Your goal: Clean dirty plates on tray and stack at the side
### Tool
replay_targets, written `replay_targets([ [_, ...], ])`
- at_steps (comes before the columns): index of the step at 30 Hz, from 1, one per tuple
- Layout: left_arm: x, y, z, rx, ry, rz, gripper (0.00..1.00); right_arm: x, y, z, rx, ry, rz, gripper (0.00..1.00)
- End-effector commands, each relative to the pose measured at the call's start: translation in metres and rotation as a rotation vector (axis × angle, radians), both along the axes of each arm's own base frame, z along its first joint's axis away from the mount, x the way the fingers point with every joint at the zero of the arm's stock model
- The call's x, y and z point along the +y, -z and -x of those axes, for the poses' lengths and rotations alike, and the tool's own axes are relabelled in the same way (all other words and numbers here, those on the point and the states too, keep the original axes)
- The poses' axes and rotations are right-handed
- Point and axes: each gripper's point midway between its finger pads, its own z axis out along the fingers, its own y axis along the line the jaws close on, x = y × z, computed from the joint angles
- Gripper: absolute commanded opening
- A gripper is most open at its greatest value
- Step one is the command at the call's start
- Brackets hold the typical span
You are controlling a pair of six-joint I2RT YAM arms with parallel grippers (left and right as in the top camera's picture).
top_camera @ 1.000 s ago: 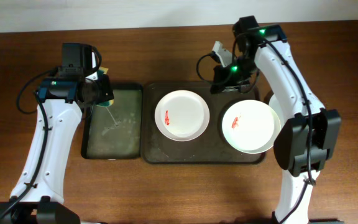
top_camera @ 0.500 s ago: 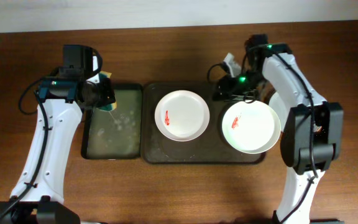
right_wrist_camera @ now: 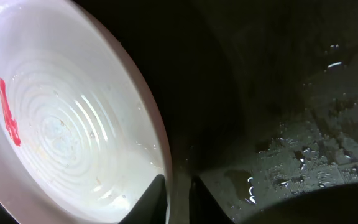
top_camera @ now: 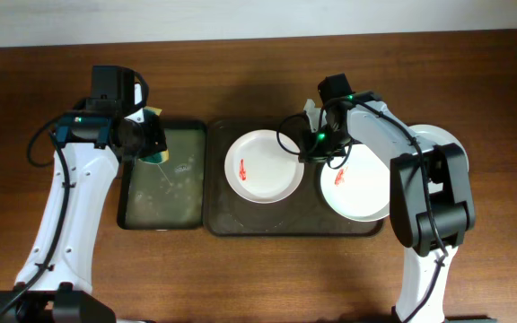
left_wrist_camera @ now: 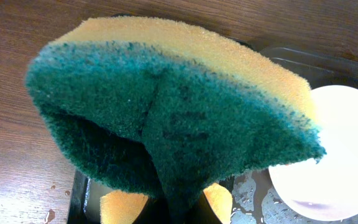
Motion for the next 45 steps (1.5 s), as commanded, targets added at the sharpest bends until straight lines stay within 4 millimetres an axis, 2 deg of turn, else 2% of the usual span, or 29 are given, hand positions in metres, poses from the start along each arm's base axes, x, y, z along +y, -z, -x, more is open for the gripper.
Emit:
replay_targets([
  [1, -0.002, -0.001, 0.0, -0.001, 0.007, 0.007, 0.0, 0.0, 0.0, 0.002, 0.003, 0.003, 0.012, 0.14],
  [4, -0.002, -0.001, 0.0, -0.001, 0.007, 0.007, 0.0, 0.0, 0.0, 0.003, 0.006, 0.003, 0.012, 0.15],
  [7, -0.002, -0.001, 0.0, -0.001, 0.007, 0.007, 0.0, 0.0, 0.003, 0.006, 0.014, 0.003, 0.014, 0.21],
  [10, -0.002, -0.001, 0.0, -0.001, 0.007, 0.007, 0.0, -0.001, 0.007, 0.008, 0.018, 0.003, 0.015, 0.2],
  [13, -0.002, -0.001, 0.0, 0.0, 0.007, 0.007, 0.0, 0.007, 0.005, 0.009, 0.014, -0.011, -0.012, 0.04],
  [16, -0.002, -0.001, 0.0, 0.001, 0.007, 0.006, 0.0, 0.016, 0.005, 0.01, 0.001, -0.032, -0.014, 0.04],
  [21, -0.001, -0.001, -0.001, -0.006, 0.004, 0.003, 0.0, 0.018, 0.005, 0.013, 0.011, -0.036, -0.011, 0.04],
  [26, -0.002, -0.001, -0.001, -0.004, 0.006, 0.004, 0.0, 0.019, 0.004, 0.012, 0.067, 0.092, -0.019, 0.04],
  [35, -0.001, 0.0, 0.002, 0.006, 0.006, 0.002, 0.0, 0.025, 0.001, 0.014, 0.085, 0.095, -0.057, 0.04],
  [39, 0.009, -0.013, -0.023, -0.108, -0.026, -0.053, 0.0, 0.024, 0.002, 0.016, 0.093, 0.092, -0.054, 0.04],
  [40, 0.008, -0.014, -0.024, -0.114, -0.024, -0.048, 0.0, 0.024, 0.002, 0.017, 0.095, 0.092, -0.053, 0.04],
  [42, -0.008, -0.007, -0.017, -0.075, 0.019, 0.005, 0.0, 0.024, 0.002, 0.017, 0.094, 0.092, -0.053, 0.04],
  [43, -0.009, -0.003, -0.014, -0.061, 0.023, -0.035, 0.0, 0.025, 0.002, 0.015, 0.089, 0.092, -0.055, 0.04],
  [45, 0.003, -0.003, -0.015, -0.063, -0.01, -0.141, 0.0, 0.025, 0.002, 0.015, 0.088, 0.092, -0.055, 0.04],
])
